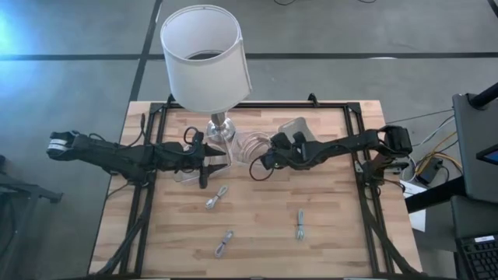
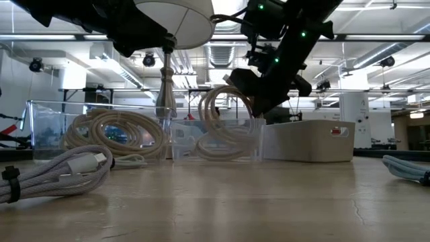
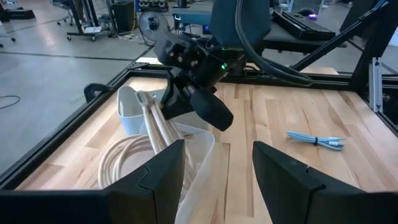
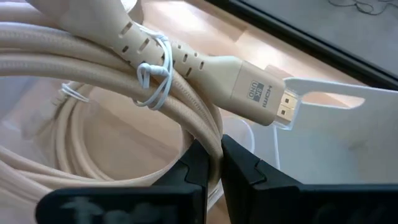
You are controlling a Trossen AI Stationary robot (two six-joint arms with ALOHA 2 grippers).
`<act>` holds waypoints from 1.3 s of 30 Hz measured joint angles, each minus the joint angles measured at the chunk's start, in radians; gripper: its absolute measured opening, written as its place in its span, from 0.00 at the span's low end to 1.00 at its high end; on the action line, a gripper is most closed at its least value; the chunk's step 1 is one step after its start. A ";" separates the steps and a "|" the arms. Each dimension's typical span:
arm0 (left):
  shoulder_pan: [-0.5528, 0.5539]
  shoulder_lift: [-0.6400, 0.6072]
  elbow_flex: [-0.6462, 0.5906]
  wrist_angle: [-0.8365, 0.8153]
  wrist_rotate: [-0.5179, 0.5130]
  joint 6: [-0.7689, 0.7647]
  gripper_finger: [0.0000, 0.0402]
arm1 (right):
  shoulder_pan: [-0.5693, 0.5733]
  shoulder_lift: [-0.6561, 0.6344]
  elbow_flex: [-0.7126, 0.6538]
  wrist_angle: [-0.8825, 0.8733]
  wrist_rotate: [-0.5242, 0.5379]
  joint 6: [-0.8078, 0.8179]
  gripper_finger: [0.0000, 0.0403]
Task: Pick & Place USB Port
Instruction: Put the brown HDMI cable into the white bin
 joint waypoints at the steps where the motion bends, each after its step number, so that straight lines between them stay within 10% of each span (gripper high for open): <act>1: 0.000 0.000 0.000 0.000 0.000 0.000 0.48 | 0.000 0.000 -0.001 0.000 -0.004 -0.001 0.06; 31: 0.000 0.000 -0.001 0.000 0.000 0.001 0.48 | -0.049 0.000 0.063 0.049 -0.007 -0.272 0.36; 39: 0.000 0.000 -0.001 0.000 0.000 0.001 0.48 | -0.055 0.000 0.019 0.167 -0.208 -0.273 0.34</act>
